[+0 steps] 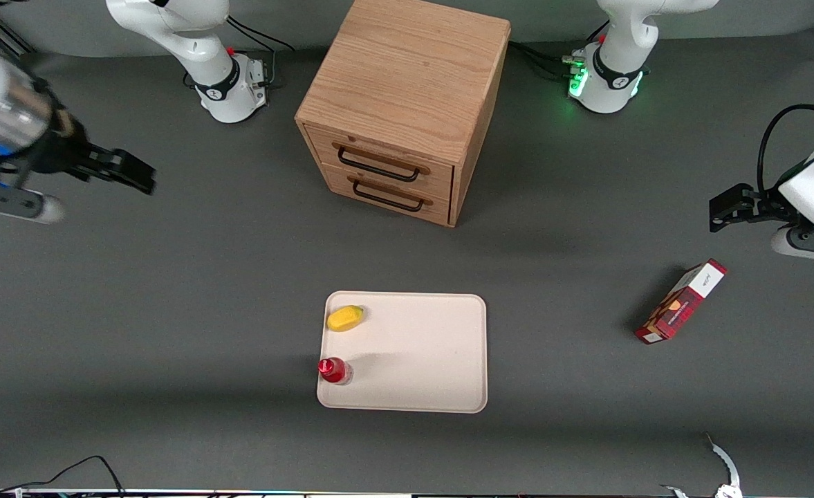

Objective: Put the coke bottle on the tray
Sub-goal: 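Open the right gripper and withdraw it up from the tray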

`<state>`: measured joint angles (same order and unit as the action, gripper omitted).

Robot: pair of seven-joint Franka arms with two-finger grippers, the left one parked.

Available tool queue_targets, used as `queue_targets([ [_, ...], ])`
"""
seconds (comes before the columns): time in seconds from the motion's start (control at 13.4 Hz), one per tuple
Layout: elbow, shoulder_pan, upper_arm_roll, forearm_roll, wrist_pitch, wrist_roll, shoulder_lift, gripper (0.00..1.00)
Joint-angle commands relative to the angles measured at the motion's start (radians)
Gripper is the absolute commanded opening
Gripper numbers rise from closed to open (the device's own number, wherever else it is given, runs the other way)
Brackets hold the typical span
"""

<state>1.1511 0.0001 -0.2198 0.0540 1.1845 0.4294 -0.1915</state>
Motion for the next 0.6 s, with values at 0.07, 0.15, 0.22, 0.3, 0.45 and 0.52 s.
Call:
queue_targets([
  [0.07, 0.569, -0.003, 0.201, -0.066, 0.251, -0.239, 0.341, 1.00],
  [0.15, 0.667, -0.003, 0.204, -0.068, 0.327, -0.238, 0.390, 1.00],
  [0.22, 0.718, -0.003, 0.206, -0.068, 0.371, -0.239, 0.409, 1.00],
  [0.3, 0.716, -0.003, 0.208, -0.068, 0.373, -0.242, 0.403, 1.00],
  [0.45, 0.639, -0.003, 0.208, -0.068, 0.368, -0.227, 0.361, 1.00],
  [0.52, 0.607, -0.003, 0.208, -0.068, 0.365, -0.225, 0.337, 1.00],
])
